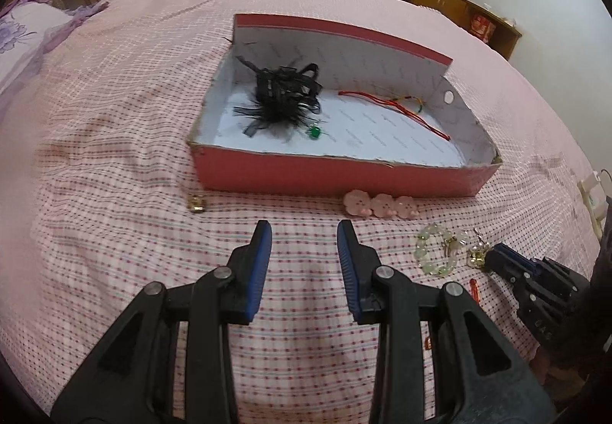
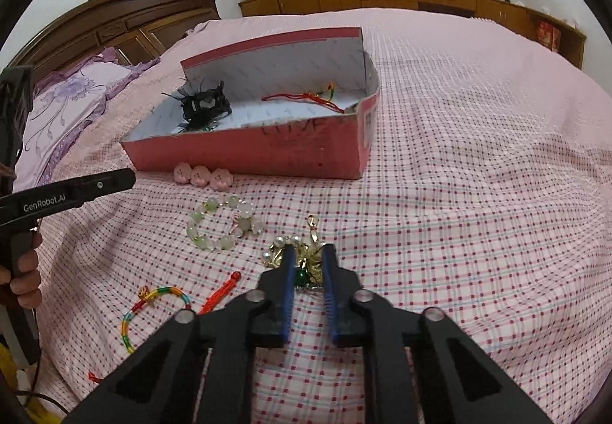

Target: Organize jewelry

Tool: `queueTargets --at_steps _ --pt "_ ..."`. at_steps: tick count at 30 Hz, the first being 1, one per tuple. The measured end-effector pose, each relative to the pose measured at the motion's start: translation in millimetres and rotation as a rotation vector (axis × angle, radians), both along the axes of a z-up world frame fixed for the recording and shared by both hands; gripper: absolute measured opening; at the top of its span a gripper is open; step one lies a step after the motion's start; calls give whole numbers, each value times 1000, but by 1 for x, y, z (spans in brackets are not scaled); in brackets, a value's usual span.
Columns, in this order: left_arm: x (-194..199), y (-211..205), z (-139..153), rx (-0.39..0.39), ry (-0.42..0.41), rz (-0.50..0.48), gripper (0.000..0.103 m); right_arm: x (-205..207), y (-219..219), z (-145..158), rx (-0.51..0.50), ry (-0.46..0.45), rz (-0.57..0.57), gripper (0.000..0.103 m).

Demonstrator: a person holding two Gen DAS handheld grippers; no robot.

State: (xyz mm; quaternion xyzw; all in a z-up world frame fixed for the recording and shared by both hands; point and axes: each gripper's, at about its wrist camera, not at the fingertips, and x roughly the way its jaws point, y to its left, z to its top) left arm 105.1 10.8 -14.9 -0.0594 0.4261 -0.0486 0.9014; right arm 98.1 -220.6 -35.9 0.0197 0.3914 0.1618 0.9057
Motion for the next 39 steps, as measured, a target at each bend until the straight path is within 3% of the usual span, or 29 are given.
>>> queueTargets --at_steps 6,12,28,35,39 --pt "1 -7 -1 -2 6 -15 27 -5 -1 2 9 -31 6 5" --pt "0 -18 -1 -20 14 -43 27 -16 -12 24 50 -87 1 4" --pt "5 -81 -12 -11 33 -185 26 -26 -46 50 97 -152 -60 4" --pt "14 -89 -29 21 60 -168 4 -30 -55 54 109 -166 -72 4" --pt "13 -90 -29 15 50 -169 0 -29 -58 54 110 -167 -78 4"
